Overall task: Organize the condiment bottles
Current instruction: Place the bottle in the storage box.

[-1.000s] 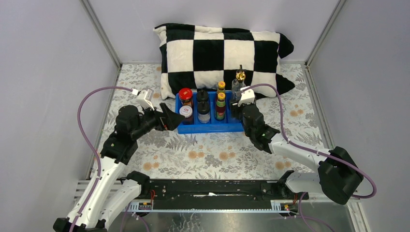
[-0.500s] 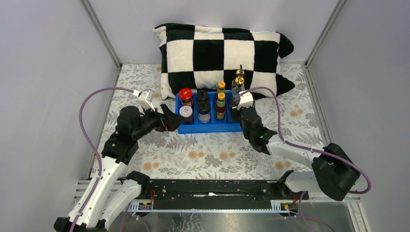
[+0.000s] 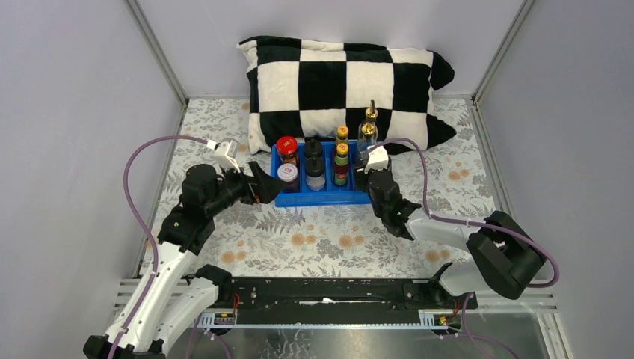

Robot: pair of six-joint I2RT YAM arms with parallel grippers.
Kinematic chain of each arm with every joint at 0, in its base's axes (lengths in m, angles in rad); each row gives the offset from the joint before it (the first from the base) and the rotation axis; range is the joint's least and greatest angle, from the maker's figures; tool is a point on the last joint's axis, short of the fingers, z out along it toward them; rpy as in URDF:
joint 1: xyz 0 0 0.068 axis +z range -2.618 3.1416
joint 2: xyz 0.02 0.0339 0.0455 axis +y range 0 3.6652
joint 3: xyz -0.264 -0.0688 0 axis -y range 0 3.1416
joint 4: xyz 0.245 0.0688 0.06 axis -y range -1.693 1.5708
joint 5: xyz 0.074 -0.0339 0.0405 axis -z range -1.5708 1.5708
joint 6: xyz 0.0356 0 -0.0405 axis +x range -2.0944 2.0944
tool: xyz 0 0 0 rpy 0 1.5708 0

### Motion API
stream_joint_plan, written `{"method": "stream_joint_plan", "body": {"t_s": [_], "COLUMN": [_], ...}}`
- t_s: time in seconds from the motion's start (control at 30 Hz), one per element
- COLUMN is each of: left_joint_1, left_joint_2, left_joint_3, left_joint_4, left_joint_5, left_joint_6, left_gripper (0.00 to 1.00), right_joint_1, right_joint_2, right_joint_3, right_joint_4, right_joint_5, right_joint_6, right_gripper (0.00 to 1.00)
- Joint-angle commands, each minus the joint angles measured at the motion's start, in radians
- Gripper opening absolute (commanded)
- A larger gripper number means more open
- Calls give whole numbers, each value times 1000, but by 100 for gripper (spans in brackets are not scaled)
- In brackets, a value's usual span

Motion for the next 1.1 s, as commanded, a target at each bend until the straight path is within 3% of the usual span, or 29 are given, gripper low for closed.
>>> {"method": "stream_joint_plan", "body": {"t_s": [0.0,0.87,1.07], "left_joint_1": [4,4,4], "left_joint_2": [-6,-3,-1], "left_joint_3": [-9,8,3], "left_joint_4": [34,16,19], "left_joint_5": [-5,-10,-9], "left_joint_6": [3,12,9], "left_gripper": [99,99,99], "right_joint_1": [10,8,8], "right_joint_2": [14,138,139], "right_joint_3": [10,20,5], "right_joint_4": [182,234,233], "right_joint_5": [35,43,54], "right_joint_6": [29,96,117], "right_gripper": [29,30,36]}}
